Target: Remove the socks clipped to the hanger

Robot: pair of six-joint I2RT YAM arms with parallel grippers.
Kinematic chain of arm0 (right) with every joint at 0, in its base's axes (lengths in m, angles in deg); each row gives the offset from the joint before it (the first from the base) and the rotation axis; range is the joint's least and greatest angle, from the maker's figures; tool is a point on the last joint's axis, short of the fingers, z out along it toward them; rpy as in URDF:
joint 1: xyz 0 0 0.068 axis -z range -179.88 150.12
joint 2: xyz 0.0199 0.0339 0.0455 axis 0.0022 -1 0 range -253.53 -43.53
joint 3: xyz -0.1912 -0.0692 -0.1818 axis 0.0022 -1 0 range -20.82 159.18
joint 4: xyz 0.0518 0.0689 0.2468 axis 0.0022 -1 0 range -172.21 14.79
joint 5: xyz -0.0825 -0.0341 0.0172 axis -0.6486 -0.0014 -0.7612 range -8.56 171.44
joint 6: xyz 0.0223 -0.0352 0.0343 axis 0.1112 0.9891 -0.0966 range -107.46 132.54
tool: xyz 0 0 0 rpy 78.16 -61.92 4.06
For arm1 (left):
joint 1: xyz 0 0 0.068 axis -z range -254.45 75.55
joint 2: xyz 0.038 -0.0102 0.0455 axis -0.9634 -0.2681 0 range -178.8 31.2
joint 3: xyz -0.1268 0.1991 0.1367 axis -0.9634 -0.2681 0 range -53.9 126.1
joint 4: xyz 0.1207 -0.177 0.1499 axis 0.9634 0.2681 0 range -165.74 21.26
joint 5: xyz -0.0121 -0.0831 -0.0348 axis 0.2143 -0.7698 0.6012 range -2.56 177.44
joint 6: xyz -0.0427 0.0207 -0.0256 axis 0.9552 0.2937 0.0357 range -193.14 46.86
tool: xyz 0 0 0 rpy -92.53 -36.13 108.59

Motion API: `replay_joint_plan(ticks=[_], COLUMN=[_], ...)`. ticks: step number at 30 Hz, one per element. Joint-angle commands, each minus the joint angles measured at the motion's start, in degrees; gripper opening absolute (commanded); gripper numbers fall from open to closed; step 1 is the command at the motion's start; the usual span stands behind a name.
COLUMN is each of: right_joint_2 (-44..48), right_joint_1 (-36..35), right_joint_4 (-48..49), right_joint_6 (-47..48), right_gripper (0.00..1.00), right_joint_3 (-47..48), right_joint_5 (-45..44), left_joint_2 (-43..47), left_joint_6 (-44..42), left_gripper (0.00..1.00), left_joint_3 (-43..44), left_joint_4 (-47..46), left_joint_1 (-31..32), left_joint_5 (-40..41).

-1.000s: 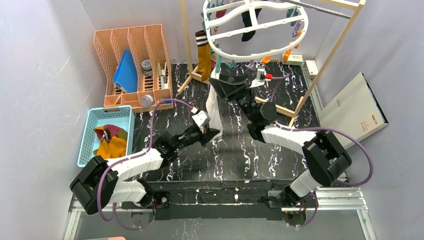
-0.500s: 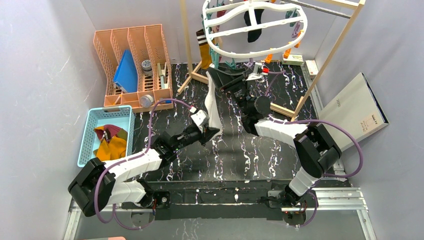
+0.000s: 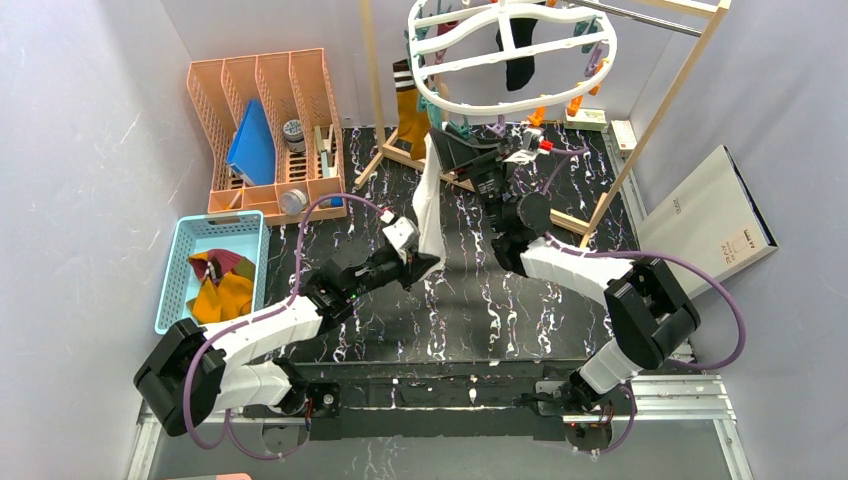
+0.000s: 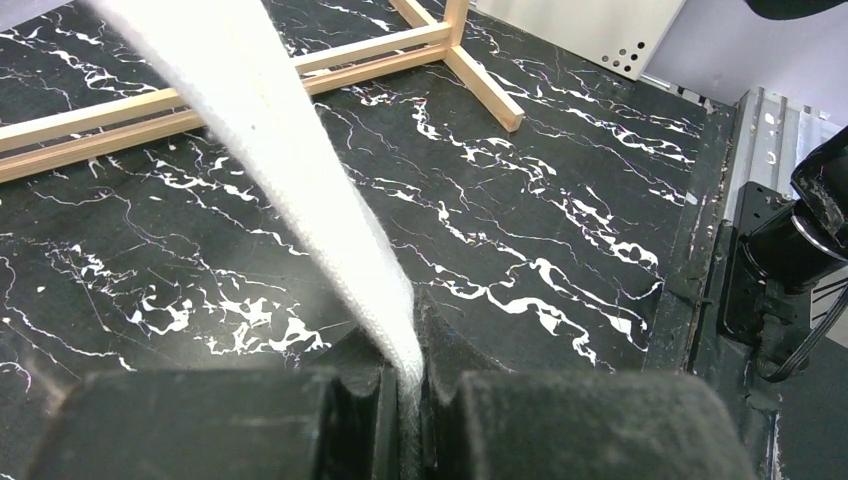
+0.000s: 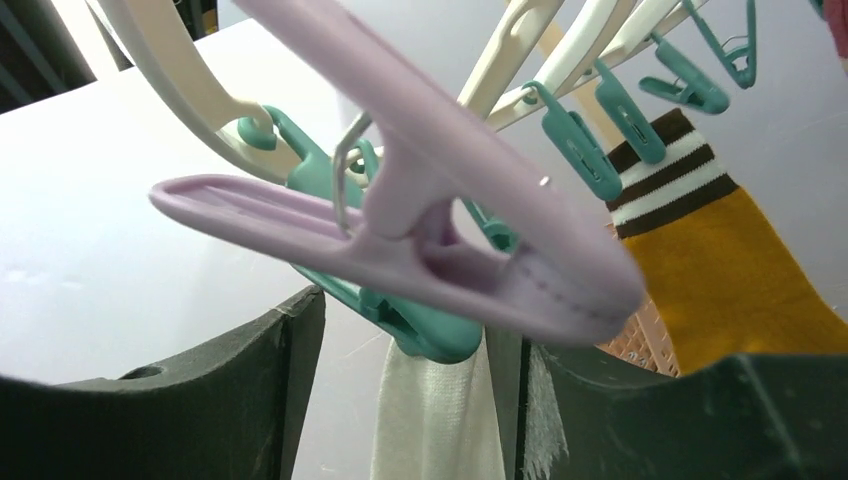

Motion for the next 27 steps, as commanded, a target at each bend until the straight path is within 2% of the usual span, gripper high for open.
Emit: replay_joint_plan(ticks=[1, 8, 15, 27], right_joint_2=[1.4, -3.2, -4.3, -2.4], right_joint_1=[1.2, 1.8, 2.2, 2.4], right_joint_4=[4.7, 9.2, 10.2, 11.1], right_joint_6=[2.1, -0.6, -2.7, -3.4], right_gripper=[0.68, 0.69, 0.69, 0.57], right_joint_3=[0.8, 5.1, 5.1, 1.8], right_joint_5=[-2.4, 4.1, 5.2, 3.5], left_joint_2=[1.0, 0.8, 1.1, 0.1], left_joint_6=[-0.6, -0.2, -0.2, 0.2], left_gripper=[0.00, 0.00, 0.00, 0.00], left_joint_3=[1.5, 2.1, 2.3, 2.4], left_joint_4=[4.5, 5.4, 6.3, 6.4], left_joint_1=[0.8, 0.8, 0.8, 0.9], left_joint_5=[-2.9, -3.9, -4.0, -4.3])
